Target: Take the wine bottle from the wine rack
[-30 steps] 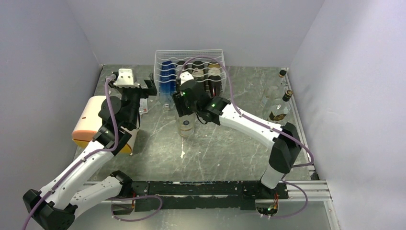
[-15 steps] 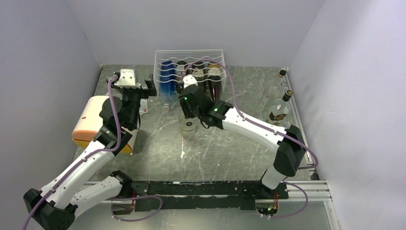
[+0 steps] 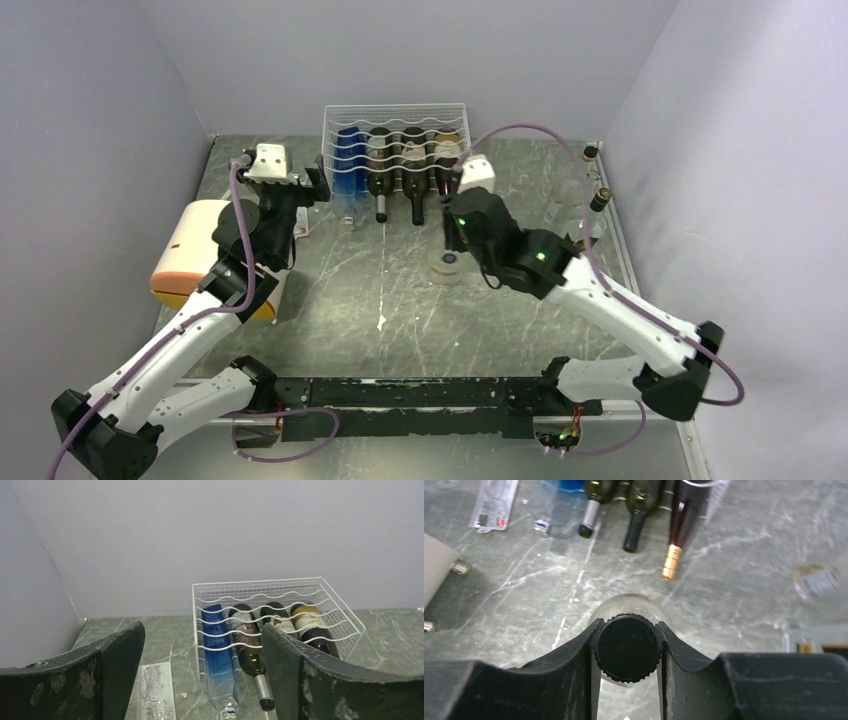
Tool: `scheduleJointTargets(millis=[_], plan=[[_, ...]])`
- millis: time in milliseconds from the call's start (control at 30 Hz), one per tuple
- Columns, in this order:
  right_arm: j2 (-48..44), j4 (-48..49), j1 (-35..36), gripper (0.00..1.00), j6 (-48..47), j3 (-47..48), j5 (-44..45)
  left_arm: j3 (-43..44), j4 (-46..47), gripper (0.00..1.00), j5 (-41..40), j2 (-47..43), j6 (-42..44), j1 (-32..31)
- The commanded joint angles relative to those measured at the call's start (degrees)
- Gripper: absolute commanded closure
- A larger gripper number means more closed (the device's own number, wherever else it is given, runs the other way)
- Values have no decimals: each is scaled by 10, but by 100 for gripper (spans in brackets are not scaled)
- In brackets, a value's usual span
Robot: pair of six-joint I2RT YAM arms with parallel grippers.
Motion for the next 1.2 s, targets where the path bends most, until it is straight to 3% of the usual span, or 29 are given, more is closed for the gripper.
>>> scheduleJointTargets(millis=[0, 233, 433, 667, 767, 967, 1167], plan=[[-100, -51, -2, 96, 65, -23, 117, 11, -1, 11, 14, 7, -13, 2], [-205, -134, -3, 99, 127, -73, 173, 14, -9, 12, 15, 12, -19, 3], [-211, -159, -4, 100, 171, -99, 243, 10, -6, 13, 9, 15, -14, 3], [-157, -315, -30, 100, 379, -87, 373, 9, -5, 13, 3, 25, -7, 3], [-157, -328, -80, 100, 414, -102, 376, 9, -3, 13, 4, 25, -6, 2], [-174, -178, -251, 100, 277, -153, 284, 8, -2, 13, 3, 27, -2, 2], [-149, -166, -341, 100, 287, -170, 284, 7, 0, 13, 2, 27, 0, 1]])
